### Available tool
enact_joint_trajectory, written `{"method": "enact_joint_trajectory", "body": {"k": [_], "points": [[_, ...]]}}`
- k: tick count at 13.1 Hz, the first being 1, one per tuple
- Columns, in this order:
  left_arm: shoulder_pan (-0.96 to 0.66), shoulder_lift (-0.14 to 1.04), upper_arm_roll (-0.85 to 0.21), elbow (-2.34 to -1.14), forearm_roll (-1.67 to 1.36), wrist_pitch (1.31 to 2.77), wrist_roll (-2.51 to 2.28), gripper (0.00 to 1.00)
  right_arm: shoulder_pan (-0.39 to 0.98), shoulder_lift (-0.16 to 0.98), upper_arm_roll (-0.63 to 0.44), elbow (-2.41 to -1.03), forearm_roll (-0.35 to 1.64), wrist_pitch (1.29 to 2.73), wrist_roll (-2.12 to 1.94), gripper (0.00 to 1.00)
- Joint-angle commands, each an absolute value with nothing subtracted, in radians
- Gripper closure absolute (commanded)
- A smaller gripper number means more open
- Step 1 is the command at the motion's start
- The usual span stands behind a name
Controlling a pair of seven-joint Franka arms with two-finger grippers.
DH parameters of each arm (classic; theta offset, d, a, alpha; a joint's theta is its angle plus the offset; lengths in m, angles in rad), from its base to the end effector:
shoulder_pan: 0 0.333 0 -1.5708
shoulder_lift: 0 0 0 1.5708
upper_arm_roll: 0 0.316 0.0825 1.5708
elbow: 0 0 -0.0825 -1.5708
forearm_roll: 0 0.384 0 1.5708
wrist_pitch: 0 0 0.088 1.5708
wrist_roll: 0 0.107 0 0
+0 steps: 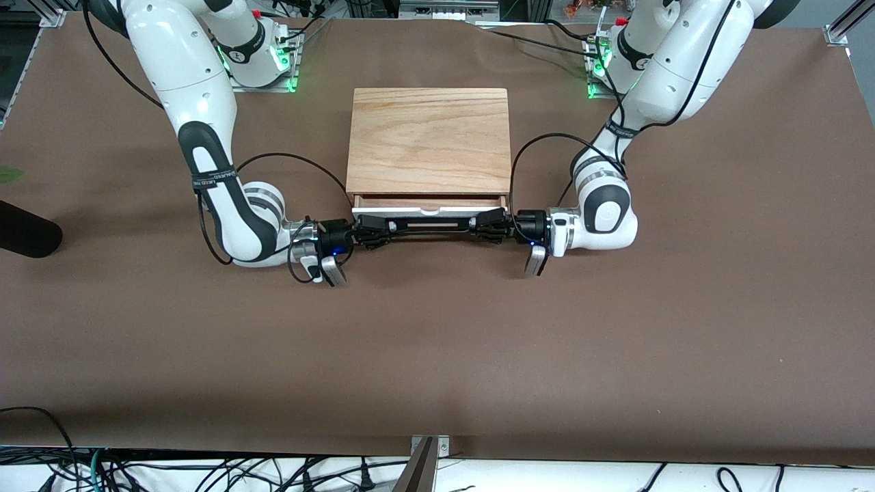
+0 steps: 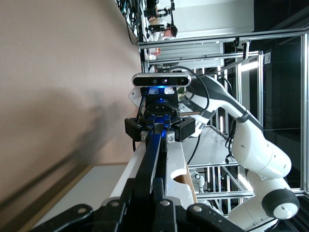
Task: Pull top drawer with both arms simultaneously
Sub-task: 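Close the left gripper and the right gripper on the black handle, then pull the handle outward with both grippers to slide the drawer open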
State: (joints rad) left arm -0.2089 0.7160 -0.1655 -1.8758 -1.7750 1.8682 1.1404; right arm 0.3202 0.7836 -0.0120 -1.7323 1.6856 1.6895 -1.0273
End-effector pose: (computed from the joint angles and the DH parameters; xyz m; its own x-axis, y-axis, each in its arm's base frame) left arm 0.5504 -0.2913 0.1560 0.9963 -0.0125 0.0848 -0.0852 -0.0434 0.9954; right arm 0.5811 0.2857 0.1602 0.9853 0.1512 0.0790 0.0838 -0.0254 -0.9962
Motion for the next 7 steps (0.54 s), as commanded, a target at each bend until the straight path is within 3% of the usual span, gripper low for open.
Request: {"method": "enact_joint_trajectory", "body": {"k": [1, 7], "points": [[-0.210, 0.799, -0.130, -1.835, -1.769, 1.921, 1.184, 1.00, 0.241, 0.799, -0.014, -1.643, 1.747, 1.655, -0.991, 1.00], [-0.216, 0.867, -0.092, -1.692, -1.763, 1.928, 1.118, 1.00, 0.227, 0.830, -0.014, -1.575, 1.747, 1.661, -0.930, 1.00]]}}
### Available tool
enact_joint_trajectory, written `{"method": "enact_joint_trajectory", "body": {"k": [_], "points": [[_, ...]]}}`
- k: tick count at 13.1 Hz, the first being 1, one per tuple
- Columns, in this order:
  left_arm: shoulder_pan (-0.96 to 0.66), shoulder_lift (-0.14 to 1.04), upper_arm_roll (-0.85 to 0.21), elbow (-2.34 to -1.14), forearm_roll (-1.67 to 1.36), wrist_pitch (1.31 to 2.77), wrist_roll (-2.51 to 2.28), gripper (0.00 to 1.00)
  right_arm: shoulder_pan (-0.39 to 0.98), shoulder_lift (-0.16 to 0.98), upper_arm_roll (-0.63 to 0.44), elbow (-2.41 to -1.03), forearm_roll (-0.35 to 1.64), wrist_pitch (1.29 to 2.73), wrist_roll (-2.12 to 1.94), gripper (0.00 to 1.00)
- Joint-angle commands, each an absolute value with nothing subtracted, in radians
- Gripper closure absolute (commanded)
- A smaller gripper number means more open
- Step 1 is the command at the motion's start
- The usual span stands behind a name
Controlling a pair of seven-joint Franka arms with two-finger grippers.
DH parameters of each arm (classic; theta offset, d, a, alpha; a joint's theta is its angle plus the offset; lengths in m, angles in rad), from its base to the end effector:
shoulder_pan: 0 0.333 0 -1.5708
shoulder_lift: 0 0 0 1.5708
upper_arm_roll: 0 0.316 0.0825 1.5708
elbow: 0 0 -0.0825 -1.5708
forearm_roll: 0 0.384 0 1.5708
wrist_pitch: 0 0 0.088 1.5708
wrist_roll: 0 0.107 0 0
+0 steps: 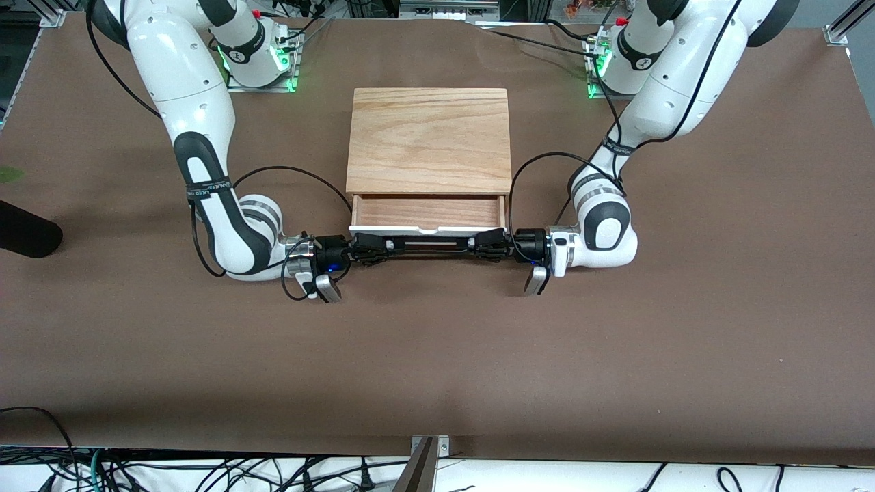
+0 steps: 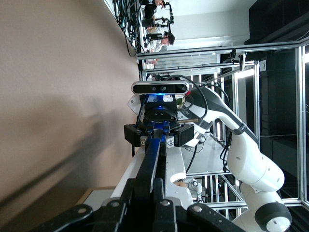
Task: Pull top drawer with both arms simultaneously
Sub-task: 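Pull the handle outward with both grippers to slide the drawer open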
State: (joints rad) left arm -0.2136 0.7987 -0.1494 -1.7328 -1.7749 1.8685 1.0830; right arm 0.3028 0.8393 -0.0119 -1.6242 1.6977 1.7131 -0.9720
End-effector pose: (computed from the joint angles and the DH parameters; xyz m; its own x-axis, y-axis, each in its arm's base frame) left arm 0.5892 -0.2936 0.1538 0.9964 0.0133 0.0836 -0.0832 -0.0282 0.9961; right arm 0.6134 0.2816 0.1624 0.9912 0.1096 0.0748 0.0787 -0.0322 -0.9964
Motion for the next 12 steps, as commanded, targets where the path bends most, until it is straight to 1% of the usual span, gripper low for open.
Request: {"method": "enact_joint_trajectory", "body": {"k": [1, 3, 7, 11, 12], "points": [[-0.216, 0.874, -0.087, -1.674, -1.761, 1.930, 1.115, 1.00, 0.227, 0.830, -0.014, -1.574, 1.747, 1.666, -0.930, 1.00], [-0.219, 0.887, -0.072, -1.632, -1.761, 1.931, 1.092, 1.00, 0.227, 0.831, -0.014, -1.563, 1.747, 1.667, -0.930, 1.00], [-0.225, 0.916, -0.058, -1.553, -1.763, 2.017, 1.088, 1.00, 0.225, 0.842, -0.014, -1.548, 1.747, 1.666, -0.930, 1.00], [-0.225, 0.922, -0.058, -1.540, -1.761, 2.031, 1.075, 1.00, 0.226, 0.841, -0.014, -1.548, 1.741, 1.658, -0.931, 1.00], [-0.225, 0.922, -0.058, -1.542, -1.758, 2.031, 1.077, 1.00, 0.227, 0.841, -0.014, -1.549, 1.741, 1.658, -0.931, 0.99]]}}
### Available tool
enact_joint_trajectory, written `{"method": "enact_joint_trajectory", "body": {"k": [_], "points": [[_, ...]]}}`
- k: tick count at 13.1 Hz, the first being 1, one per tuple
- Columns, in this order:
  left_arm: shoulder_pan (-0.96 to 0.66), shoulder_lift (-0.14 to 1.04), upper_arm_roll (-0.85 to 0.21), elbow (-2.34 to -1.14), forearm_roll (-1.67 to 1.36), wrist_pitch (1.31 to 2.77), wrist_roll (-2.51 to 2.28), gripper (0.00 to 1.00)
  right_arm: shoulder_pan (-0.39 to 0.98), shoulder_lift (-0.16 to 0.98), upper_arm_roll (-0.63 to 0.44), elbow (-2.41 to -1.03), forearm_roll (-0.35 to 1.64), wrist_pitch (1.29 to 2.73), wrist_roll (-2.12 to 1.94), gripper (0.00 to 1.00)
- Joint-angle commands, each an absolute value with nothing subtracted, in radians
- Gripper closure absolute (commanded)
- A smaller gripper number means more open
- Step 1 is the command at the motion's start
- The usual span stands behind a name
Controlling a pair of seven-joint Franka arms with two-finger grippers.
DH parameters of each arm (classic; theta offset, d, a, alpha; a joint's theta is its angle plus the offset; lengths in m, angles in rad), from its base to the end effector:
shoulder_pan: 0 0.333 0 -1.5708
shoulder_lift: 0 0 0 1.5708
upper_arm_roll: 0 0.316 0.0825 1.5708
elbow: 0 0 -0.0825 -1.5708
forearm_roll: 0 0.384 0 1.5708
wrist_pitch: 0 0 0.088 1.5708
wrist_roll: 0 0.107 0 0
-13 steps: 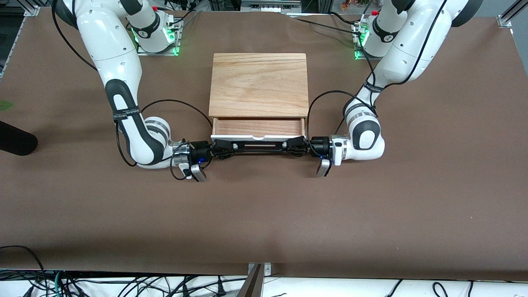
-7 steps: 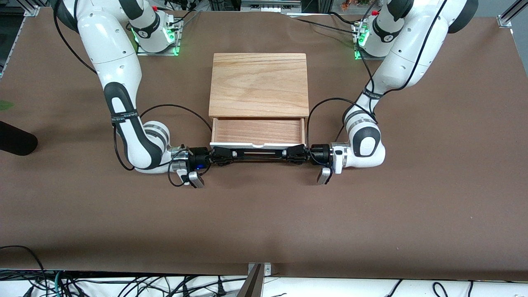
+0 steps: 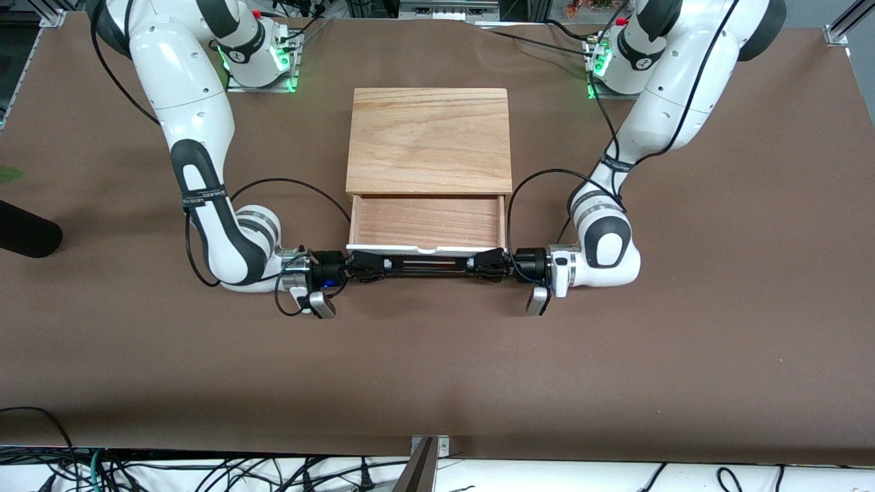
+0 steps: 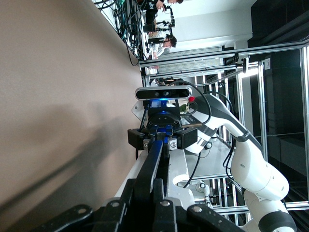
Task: Pull top drawer with both arms simultaneously
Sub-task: 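Pull the handle outward with both grippers to slide the drawer open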
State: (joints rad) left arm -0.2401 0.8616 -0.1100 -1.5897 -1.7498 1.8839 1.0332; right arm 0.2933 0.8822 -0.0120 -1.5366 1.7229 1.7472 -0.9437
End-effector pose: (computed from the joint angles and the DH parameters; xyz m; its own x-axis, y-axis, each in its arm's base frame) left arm 0.6265 -0.2947 0.1599 0.9925 0.0155 0.1213 -0.1204 -0.0525 0.9913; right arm 0.6396 0.2789 0.1659 0.9944 0.0589 0.0880 0.0902 -0.0368 -0.9952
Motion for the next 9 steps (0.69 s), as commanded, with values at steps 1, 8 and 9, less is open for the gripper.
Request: {"method": "enact_joint_trajectory", "body": {"k": [1, 8, 9], "points": [[-0.224, 0.919, -0.058, -1.546, -1.758, 2.031, 1.078, 1.00, 0.226, 0.841, -0.014, -1.548, 1.741, 1.658, -0.931, 0.55], [-0.221, 0.902, -0.058, -1.559, -1.755, 2.029, 1.094, 0.00, 0.218, 0.836, -0.015, -1.551, 1.730, 1.655, -0.936, 0.00], [-0.221, 0.899, -0.058, -1.559, -1.755, 2.029, 1.092, 0.00, 0.216, 0.831, -0.015, -1.551, 1.715, 1.660, -0.931, 0.00]]}}
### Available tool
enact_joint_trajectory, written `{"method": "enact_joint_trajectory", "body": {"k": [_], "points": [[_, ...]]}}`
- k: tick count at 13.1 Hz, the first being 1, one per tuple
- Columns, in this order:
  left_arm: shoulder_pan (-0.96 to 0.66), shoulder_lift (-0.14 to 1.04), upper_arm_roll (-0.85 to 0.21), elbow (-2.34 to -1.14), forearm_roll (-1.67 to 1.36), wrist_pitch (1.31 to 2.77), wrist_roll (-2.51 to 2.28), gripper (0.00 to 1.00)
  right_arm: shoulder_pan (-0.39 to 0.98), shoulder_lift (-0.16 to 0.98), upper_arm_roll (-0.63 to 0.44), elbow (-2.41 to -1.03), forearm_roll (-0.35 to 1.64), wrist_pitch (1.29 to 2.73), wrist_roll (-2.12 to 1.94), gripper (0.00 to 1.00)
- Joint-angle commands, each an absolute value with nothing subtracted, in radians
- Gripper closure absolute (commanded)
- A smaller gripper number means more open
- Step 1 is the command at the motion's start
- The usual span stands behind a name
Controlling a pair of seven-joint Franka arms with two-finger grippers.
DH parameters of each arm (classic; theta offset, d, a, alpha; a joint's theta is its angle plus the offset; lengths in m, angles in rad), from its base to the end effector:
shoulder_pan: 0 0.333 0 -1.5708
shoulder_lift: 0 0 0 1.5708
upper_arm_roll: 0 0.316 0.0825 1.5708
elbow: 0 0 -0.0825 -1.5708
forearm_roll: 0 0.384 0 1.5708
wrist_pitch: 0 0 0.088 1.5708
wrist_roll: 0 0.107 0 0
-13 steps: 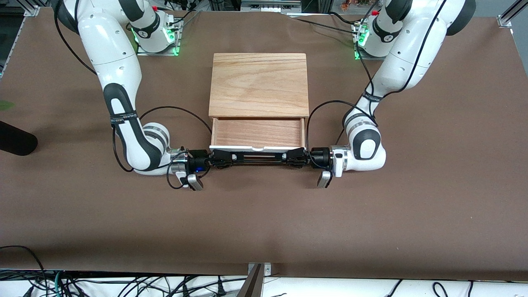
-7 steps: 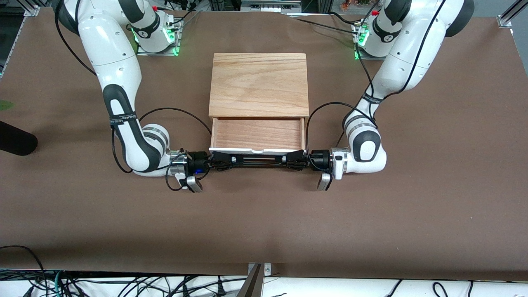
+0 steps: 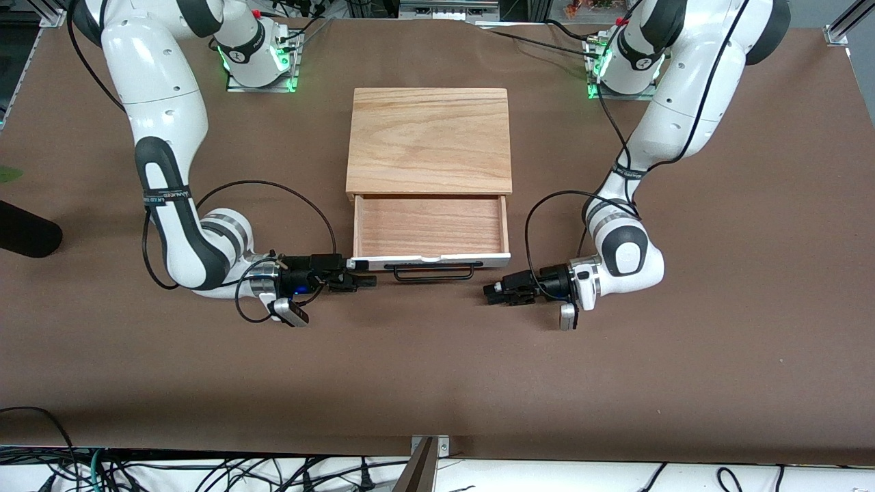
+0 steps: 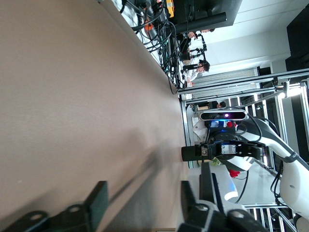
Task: Pull top drawer with both arms simultaneously
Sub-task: 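Pull the handle outward with both grippers to slide the drawer open, then open both grippers and draw them back from the handle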
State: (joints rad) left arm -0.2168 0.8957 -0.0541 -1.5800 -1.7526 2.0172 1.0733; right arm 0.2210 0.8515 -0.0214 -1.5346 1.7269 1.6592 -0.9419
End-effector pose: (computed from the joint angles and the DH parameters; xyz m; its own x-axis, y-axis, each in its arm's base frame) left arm 0.6485 -0.2345 0.1260 0.9789 0.1298 0.1577 -0.1263 -0.2219 0.9669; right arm 0.6588 0.2358 0.1945 0.9925 0.0294 0.1186 0.1177 0.0298 -0.9926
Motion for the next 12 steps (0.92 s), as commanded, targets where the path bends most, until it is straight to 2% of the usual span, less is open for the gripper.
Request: {"method": "enact_joint_trajectory", "body": {"k": [1, 6, 10, 12], "points": [[-0.221, 0.891, -0.058, -1.560, -1.756, 2.029, 1.091, 0.00, 0.215, 0.824, -0.017, -1.551, 1.700, 1.664, -0.930, 0.00], [-0.212, 0.757, -0.057, -1.641, -1.718, 2.031, 0.947, 0.00, 0.219, 0.767, -0.089, -1.528, 1.568, 1.672, -0.862, 0.00], [-0.209, 0.617, -0.057, -1.756, -1.611, 2.042, 0.841, 0.00, 0.224, 0.735, -0.175, -1.392, 1.253, 1.672, -0.691, 0.00], [-0.206, 0.516, -0.057, -1.845, -1.527, 2.101, 0.818, 0.00, 0.226, 0.718, -0.209, -1.327, 1.046, 1.671, -0.624, 0.00]]}}
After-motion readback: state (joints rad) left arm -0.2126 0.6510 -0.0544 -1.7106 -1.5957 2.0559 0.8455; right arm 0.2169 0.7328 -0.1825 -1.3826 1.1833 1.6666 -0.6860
